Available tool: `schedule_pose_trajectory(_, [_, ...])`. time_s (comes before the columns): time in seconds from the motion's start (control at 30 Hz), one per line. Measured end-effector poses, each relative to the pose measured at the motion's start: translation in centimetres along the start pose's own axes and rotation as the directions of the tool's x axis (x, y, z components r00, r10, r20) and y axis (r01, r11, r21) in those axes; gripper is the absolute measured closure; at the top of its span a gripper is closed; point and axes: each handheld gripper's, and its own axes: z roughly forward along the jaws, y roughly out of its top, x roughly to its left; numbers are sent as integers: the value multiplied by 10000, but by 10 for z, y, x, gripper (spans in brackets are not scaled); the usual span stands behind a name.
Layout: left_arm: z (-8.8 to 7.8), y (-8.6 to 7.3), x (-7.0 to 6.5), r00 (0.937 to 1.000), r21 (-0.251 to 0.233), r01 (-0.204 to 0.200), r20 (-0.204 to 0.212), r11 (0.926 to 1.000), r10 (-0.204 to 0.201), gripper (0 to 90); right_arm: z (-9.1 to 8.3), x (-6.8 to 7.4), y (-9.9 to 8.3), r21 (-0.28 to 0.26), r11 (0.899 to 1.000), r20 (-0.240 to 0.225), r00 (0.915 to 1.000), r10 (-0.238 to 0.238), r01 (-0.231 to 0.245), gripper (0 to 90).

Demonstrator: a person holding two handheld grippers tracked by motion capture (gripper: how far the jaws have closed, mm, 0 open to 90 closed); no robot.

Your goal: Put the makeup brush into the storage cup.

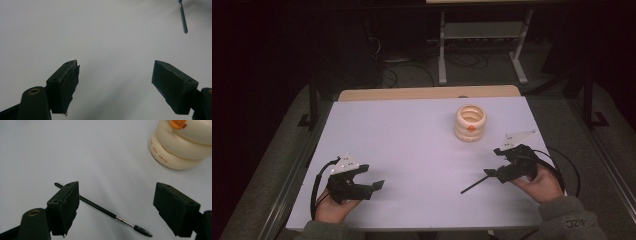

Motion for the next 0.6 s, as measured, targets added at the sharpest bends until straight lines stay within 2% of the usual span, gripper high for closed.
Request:
schedule_pose_trajectory(0.03, [0,0,0,10000,15,12,-7,10000,-12,211,2,0,3,227,9997,-161,9998,-131,135,200])
schedule_pose_trajectory(0.1, [0,0,1,10000,21,22,-8,10000,-22,211,3,0,4,295,9994,-192,9996,-199,204,201])
schedule_pose_trajectory(0.13, [-1,0,2,10000,99,-67,-8,9999,67,211,6,-1,7,568,9974,-241,9988,-423,436,203])
schedule_pose_trajectory(0.33, [-1,0,3,10000,69,-47,-7,10000,47,211,14,-6,9,800,9948,-677,9960,-581,635,231])
schedule_pose_trajectory(0.47, [-1,-1,2,10000,23,23,-22,10000,-23,212,21,-8,7,1138,9895,-723,9941,-814,893,244])
schedule_pose_trajectory(0.5, [-1,0,2,10000,35,-2,-17,10000,2,212,26,-9,5,1397,9846,-774,9924,-952,1054,258])
schedule_pose_trajectory(0.6, [-1,0,2,10000,-13,39,-28,10000,-39,213,32,-10,4,1613,9788,-1002,9887,-1114,1266,286])
